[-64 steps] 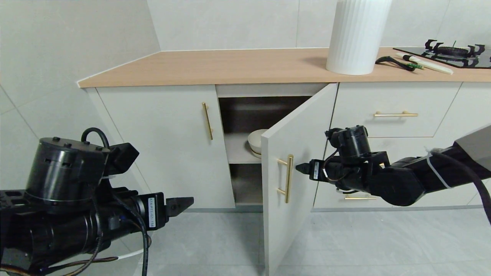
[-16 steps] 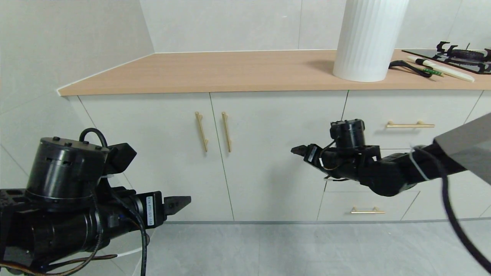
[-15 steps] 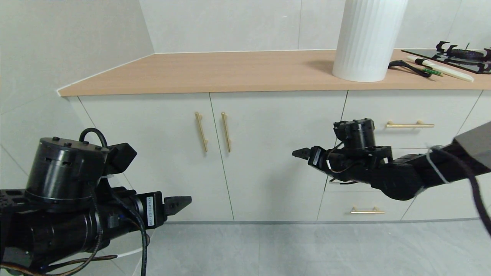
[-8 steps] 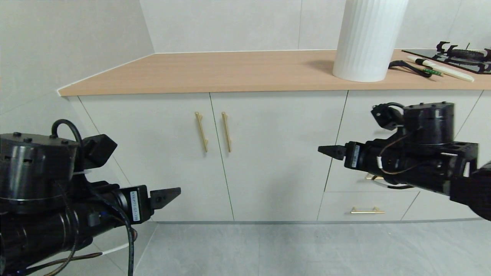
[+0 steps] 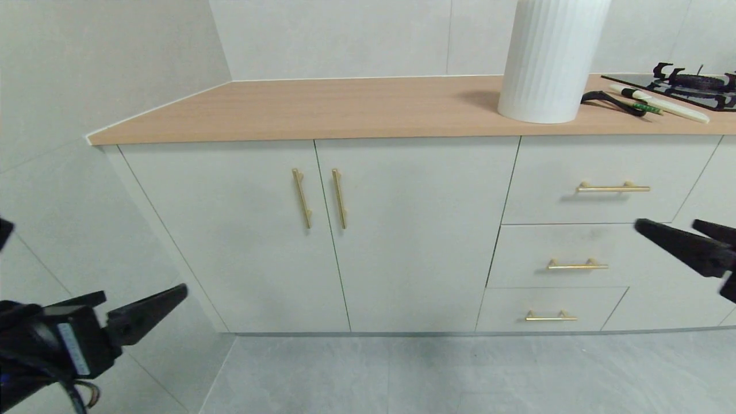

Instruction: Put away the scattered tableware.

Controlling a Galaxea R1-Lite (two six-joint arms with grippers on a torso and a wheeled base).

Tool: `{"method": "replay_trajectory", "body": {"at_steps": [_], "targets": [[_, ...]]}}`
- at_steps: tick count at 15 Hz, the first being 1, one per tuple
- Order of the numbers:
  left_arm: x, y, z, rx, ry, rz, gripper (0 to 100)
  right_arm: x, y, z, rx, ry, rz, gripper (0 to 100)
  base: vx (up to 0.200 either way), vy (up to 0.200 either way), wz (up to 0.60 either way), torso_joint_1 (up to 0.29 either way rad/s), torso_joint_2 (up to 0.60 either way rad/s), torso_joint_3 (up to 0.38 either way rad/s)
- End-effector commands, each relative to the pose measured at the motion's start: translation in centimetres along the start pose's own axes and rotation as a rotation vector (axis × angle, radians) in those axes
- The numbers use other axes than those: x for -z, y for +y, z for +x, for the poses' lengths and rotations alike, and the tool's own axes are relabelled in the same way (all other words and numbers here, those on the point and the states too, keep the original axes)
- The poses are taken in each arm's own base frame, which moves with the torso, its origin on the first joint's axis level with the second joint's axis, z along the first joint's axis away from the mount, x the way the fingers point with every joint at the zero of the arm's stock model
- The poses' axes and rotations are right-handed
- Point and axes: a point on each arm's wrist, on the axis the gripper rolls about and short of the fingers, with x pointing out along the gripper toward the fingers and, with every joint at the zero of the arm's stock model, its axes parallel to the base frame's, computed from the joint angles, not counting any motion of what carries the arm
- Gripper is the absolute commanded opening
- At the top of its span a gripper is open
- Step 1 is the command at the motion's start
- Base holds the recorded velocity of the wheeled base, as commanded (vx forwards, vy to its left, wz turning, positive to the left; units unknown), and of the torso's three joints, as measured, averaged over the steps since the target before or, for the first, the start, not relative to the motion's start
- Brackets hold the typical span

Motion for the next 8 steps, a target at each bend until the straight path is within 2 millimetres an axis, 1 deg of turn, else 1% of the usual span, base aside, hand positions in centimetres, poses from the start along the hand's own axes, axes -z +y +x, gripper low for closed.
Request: {"method": "replay_trajectory", "body": {"at_steps": [1, 2, 3, 5, 6, 8], "targets": [[0.5, 2.3, -6.0, -0.047, -0.232, 0.01, 100, 1.4, -1.6, -8.5, 0.11, -0.204, -0.085, 100, 0.0, 0.0, 0.0, 0.0, 0.0, 0.0], [0.9, 2.9, -7.7, -0.074, -0.295, 0.026, 100, 2.2, -1.7, -10.3, 0.131, -0.233, -0.115, 100, 0.0, 0.0, 0.0, 0.0, 0.0, 0.0], [1.8, 3.4, -9.9, -0.109, -0.353, 0.051, 100, 2.7, -1.6, -12.4, 0.133, -0.263, -0.13, 100, 0.0, 0.0, 0.0, 0.0, 0.0, 0.0], [3.5, 4.0, -12.7, -0.127, -0.426, 0.078, 100, 3.5, -1.6, -14.6, 0.163, -0.283, -0.135, 100, 0.0, 0.0, 0.0, 0.0, 0.0, 0.0], [4.3, 4.3, -13.6, -0.127, -0.447, 0.082, 100, 4.1, -1.5, -15.5, 0.183, -0.301, -0.137, 100, 0.0, 0.0, 0.0, 0.0, 0.0, 0.0], [5.6, 4.5, -14.8, -0.149, -0.468, 0.076, 100, 5.2, -1.4, -16.9, 0.215, -0.304, -0.141, 100, 0.0, 0.0, 0.0, 0.0, 0.0, 0.0]]}}
